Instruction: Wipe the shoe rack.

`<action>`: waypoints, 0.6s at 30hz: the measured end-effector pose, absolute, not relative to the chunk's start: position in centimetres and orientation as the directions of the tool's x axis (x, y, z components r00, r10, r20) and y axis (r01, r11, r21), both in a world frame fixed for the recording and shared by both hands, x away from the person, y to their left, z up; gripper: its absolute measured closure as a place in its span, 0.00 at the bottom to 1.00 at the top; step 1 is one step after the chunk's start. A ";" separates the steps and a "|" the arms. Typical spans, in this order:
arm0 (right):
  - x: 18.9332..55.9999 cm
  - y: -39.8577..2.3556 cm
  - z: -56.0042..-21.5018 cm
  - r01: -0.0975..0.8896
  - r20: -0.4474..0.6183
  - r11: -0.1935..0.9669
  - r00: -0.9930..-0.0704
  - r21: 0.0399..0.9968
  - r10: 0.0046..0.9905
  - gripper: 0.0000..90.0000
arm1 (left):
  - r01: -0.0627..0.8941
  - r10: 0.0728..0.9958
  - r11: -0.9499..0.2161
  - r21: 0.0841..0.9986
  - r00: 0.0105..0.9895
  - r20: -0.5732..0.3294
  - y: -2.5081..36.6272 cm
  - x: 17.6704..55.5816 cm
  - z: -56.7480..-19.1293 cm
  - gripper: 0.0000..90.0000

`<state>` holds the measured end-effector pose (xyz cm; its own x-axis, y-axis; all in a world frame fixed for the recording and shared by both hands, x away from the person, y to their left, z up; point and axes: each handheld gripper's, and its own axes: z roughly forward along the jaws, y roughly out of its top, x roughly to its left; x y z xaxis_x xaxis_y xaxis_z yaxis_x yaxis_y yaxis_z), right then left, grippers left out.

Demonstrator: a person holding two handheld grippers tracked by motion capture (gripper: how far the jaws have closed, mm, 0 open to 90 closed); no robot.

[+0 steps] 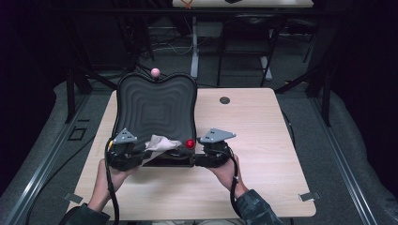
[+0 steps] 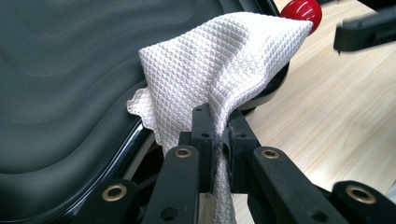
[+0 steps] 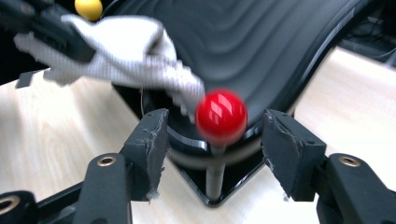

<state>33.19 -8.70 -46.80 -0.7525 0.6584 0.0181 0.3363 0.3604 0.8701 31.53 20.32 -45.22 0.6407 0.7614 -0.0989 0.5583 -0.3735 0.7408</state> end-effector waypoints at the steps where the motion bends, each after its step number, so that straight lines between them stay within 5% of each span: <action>1: 33.4 -8.3 -46.5 0.324 0.002 0.370 -0.755 0.871 0.655 0.46 | 0.558 0.762 -0.375 0.740 0.640 -0.097 20.4 31.5 -45.3 0.94; 18: 35.9 -7.5 -47.7 0.317 -0.001 0.409 -0.790 0.856 0.613 0.66 | 0.567 0.768 -0.375 0.733 0.633 -0.096 20.3 31.6 -46.5 0.94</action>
